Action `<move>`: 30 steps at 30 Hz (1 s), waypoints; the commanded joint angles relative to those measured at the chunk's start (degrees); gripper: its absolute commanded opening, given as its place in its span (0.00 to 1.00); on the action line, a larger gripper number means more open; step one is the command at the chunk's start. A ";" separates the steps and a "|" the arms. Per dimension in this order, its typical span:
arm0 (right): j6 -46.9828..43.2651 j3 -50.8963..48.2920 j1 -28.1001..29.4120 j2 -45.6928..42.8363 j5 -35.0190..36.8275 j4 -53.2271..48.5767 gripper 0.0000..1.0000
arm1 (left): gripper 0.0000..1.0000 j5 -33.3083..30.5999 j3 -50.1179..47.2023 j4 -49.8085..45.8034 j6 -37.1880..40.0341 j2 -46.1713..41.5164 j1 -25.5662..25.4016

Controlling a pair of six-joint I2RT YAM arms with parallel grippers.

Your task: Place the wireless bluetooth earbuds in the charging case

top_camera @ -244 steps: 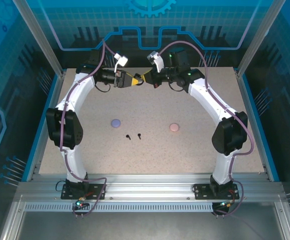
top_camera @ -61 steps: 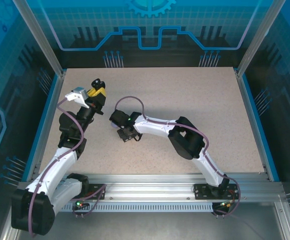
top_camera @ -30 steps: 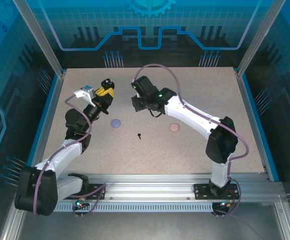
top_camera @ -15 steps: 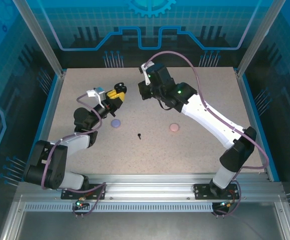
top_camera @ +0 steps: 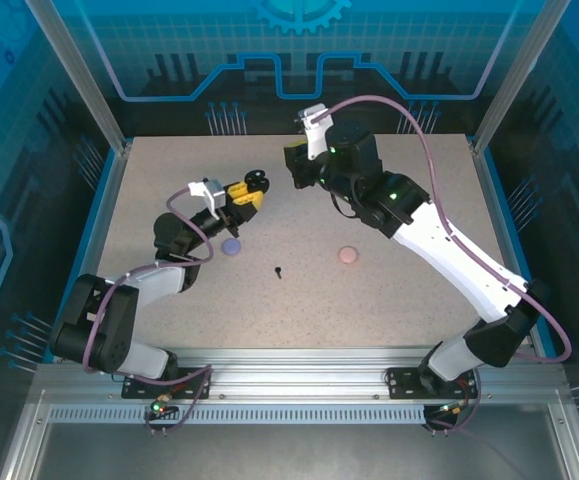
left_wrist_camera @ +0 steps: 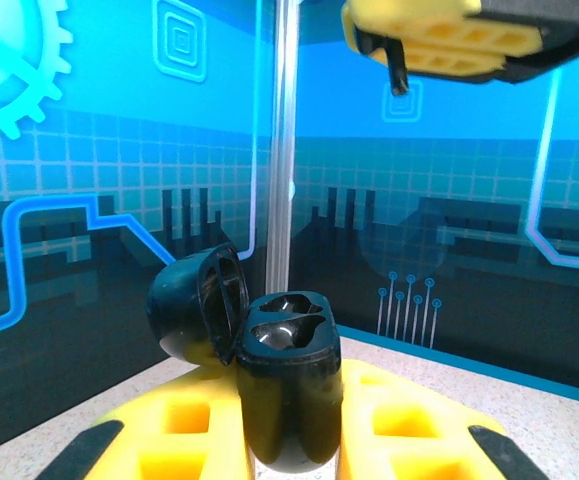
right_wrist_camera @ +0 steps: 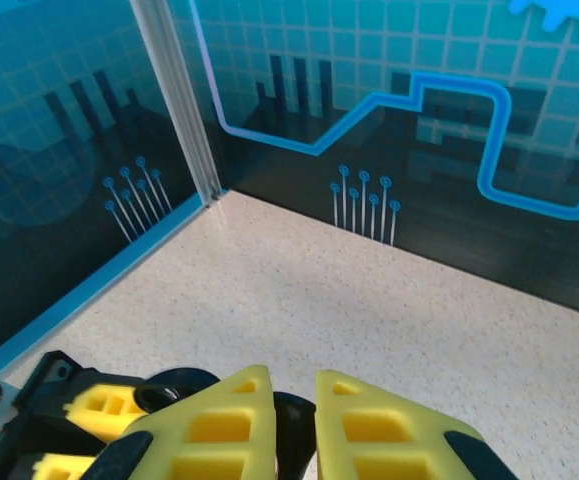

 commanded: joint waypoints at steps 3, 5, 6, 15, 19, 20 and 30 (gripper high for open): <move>-3.67 -4.25 0.58 -1.09 -4.68 7.75 0.12 | 0.00 3.51 3.13 1.14 2.92 0.08 -0.91; -4.24 -5.05 0.78 -0.96 -6.00 9.08 0.12 | 0.00 4.25 3.66 -0.19 3.71 -0.32 -1.11; -4.42 -5.31 0.96 -0.75 -6.58 9.32 0.12 | 0.00 4.46 3.85 -0.94 4.14 -0.58 -1.26; -6.10 -6.31 2.11 1.07 -12.40 10.65 0.11 | 0.00 5.33 4.16 -4.50 6.48 -1.92 -1.49; -6.61 -6.20 2.73 2.02 -13.12 9.82 0.11 | 0.00 5.32 4.16 -4.68 6.70 -2.01 -1.52; -6.56 -6.37 2.82 2.07 -13.30 9.77 0.11 | 0.00 5.31 4.22 -4.68 6.66 -2.01 -1.53; -5.68 -8.85 2.82 2.03 -12.77 10.73 0.11 | 0.00 5.26 4.33 -5.17 6.86 -2.45 -1.55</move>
